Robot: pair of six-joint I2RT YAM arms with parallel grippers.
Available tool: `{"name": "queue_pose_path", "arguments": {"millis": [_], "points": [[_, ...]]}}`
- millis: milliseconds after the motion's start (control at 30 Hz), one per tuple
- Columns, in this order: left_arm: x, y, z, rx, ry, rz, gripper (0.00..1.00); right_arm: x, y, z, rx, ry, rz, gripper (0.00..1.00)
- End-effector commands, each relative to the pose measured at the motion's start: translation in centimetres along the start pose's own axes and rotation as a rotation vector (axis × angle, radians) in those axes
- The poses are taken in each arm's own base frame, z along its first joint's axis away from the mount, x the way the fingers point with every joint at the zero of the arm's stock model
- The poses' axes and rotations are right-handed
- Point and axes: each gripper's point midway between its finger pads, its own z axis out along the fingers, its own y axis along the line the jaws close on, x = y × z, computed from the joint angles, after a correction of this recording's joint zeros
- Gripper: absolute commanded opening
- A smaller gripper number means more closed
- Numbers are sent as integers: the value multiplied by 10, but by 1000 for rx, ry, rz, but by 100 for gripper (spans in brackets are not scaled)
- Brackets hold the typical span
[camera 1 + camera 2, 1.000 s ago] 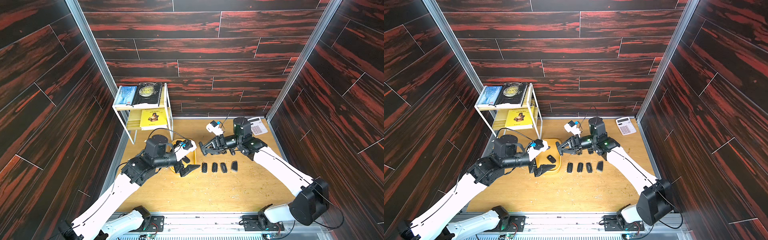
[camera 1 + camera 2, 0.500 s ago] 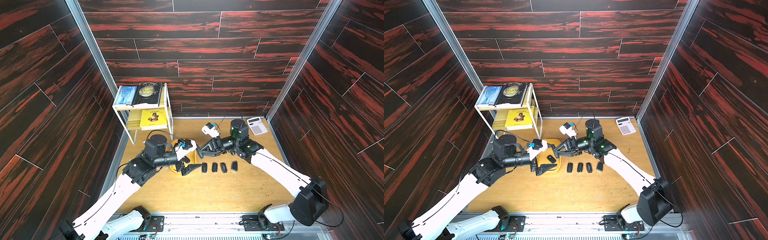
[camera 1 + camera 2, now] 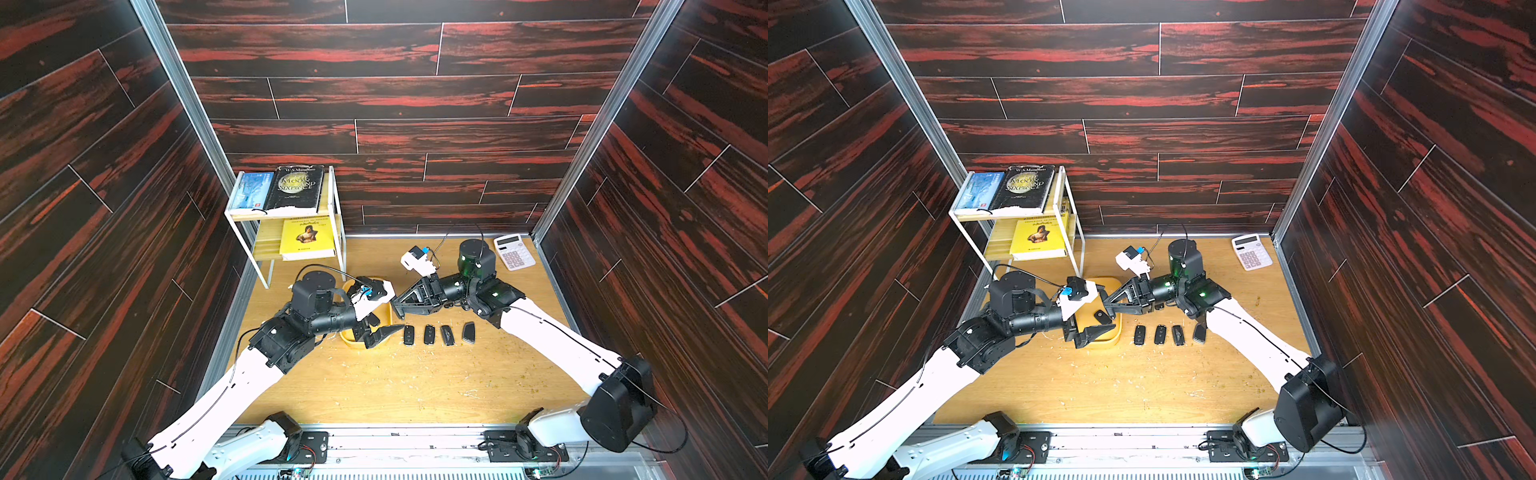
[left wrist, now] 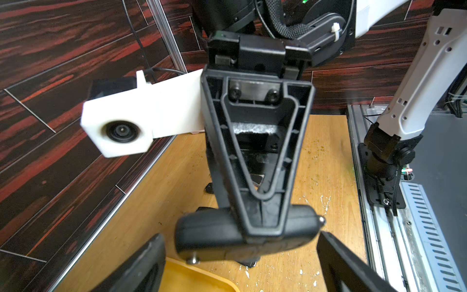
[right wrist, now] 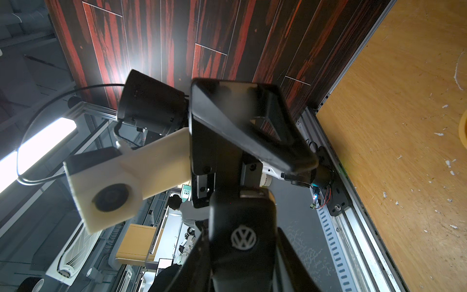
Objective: Place the car key into the storage box
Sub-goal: Pick up the car key from the center of the board.
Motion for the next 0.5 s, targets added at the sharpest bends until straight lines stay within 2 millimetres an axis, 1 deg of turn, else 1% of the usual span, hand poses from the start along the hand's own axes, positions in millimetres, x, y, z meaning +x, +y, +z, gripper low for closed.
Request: {"name": "queue_pose_path", "arguments": {"millis": [0,167,300,400,467], "points": [[-9,5,-3,-37,-37,20,96,2,3,4,-8,4,-24,36],[-18,7,-7,-53,-76,14,95,3,-1,6,-6,6,-19,36],[-18,7,-7,-59,-73,11,94,4,-3,6,-6,7,-12,36],[-18,7,-7,-55,-74,2,91,4,-3,6,-7,7,-15,36],[-18,7,-6,-50,-70,-6,86,4,-3,7,-7,8,-15,36]]}}
